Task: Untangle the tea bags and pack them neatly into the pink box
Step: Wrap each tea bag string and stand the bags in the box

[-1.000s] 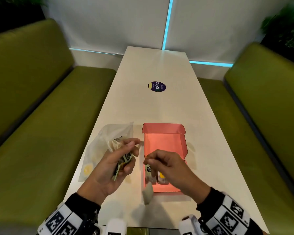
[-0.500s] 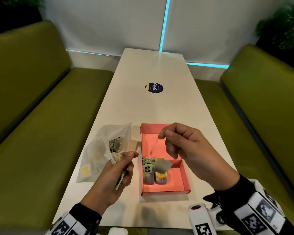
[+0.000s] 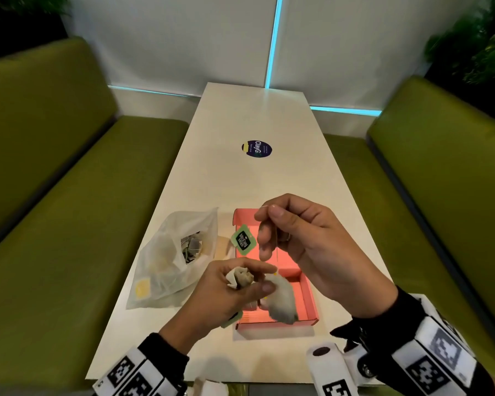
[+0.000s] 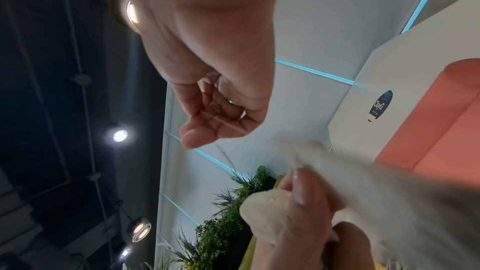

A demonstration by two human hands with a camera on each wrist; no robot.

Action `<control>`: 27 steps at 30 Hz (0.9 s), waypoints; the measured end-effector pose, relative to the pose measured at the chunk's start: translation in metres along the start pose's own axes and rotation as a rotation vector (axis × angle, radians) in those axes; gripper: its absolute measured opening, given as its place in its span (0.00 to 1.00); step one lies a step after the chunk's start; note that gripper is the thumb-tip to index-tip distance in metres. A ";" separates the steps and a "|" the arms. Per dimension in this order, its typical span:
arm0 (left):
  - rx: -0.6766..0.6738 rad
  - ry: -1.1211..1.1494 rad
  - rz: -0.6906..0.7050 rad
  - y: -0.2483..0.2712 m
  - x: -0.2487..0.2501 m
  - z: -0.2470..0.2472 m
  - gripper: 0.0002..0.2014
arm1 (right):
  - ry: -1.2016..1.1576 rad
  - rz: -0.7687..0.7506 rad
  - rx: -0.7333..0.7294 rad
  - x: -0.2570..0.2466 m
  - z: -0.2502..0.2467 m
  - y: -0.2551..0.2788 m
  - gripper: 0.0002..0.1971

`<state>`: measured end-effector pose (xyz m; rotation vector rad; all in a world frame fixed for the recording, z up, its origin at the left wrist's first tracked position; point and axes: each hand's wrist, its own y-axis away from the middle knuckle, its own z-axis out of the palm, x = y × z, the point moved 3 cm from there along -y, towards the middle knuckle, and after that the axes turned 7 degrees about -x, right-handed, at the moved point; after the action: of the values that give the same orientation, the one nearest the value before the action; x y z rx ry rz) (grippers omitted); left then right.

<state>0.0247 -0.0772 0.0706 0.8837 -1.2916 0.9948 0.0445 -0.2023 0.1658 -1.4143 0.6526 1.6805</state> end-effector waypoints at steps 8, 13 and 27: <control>0.069 -0.041 -0.082 0.001 0.001 -0.001 0.06 | -0.076 -0.038 0.157 0.002 -0.018 -0.002 0.11; 0.109 -0.038 -0.088 0.004 0.002 -0.002 0.14 | -0.167 -0.070 0.237 0.003 -0.026 -0.003 0.18; 0.531 0.013 -0.145 -0.013 -0.006 -0.030 0.13 | -0.022 -0.006 0.057 0.031 -0.027 0.014 0.19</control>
<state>0.0474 -0.0544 0.0622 1.3509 -0.9443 1.2474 0.0466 -0.2230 0.1282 -1.3551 0.6778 1.6577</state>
